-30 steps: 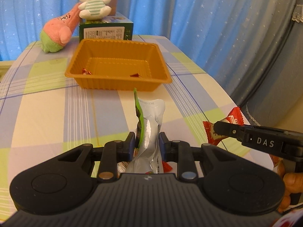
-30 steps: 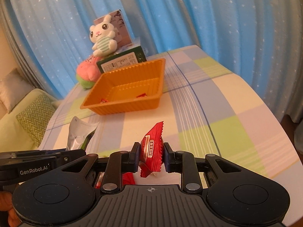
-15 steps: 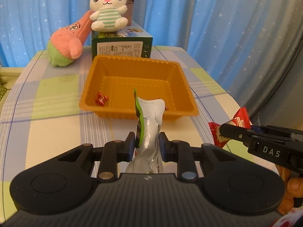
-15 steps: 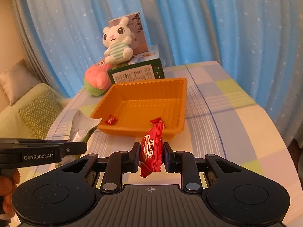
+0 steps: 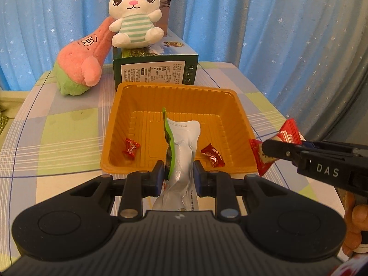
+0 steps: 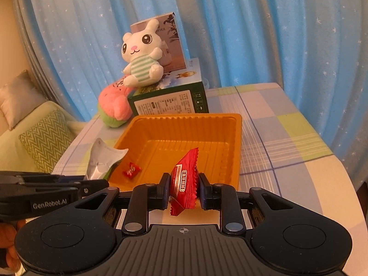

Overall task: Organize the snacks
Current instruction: 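Carry both packets over the orange tray and open the left tool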

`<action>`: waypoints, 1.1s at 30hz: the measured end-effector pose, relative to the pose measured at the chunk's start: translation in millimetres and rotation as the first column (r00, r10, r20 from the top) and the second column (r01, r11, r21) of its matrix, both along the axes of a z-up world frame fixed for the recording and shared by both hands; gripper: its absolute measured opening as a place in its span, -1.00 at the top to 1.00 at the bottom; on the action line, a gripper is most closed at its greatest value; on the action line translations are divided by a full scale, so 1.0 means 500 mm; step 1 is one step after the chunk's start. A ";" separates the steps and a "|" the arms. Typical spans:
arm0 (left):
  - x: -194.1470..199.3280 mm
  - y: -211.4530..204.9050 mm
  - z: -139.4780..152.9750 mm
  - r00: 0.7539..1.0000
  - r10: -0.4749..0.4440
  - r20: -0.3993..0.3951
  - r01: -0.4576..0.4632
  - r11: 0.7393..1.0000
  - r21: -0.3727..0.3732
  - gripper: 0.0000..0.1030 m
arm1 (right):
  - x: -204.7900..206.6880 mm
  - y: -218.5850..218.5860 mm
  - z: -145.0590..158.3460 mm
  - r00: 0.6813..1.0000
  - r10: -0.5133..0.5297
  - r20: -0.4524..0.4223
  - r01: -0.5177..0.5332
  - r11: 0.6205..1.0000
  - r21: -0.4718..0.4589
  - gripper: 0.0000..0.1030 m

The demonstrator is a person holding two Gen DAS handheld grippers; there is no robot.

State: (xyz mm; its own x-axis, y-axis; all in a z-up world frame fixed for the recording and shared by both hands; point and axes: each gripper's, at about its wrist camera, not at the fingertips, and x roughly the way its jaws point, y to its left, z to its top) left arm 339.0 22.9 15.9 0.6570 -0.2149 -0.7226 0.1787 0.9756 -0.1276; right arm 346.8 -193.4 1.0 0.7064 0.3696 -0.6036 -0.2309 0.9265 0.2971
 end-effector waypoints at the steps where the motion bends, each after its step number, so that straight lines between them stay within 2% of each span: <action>1: 0.006 0.001 -0.002 1.000 0.001 -0.002 -0.001 1.000 -0.001 0.54 | 0.009 0.003 0.000 1.000 0.003 0.001 -0.003 1.000 -0.002 0.51; 8: 0.054 0.014 -0.018 1.000 0.019 -0.017 -0.020 1.000 -0.015 0.54 | 0.063 0.021 -0.003 1.000 0.019 0.002 -0.019 1.000 -0.022 0.51; 17: 0.112 0.012 -0.030 0.999 0.028 -0.027 -0.030 0.999 -0.038 0.54 | 0.112 0.020 -0.023 0.999 0.006 -0.038 -0.006 1.000 0.001 0.51; 33: 0.165 0.018 -0.070 0.995 0.093 -0.034 -0.096 0.992 -0.080 0.53 | 0.137 0.013 -0.046 0.998 -0.003 -0.056 0.004 1.000 0.007 0.51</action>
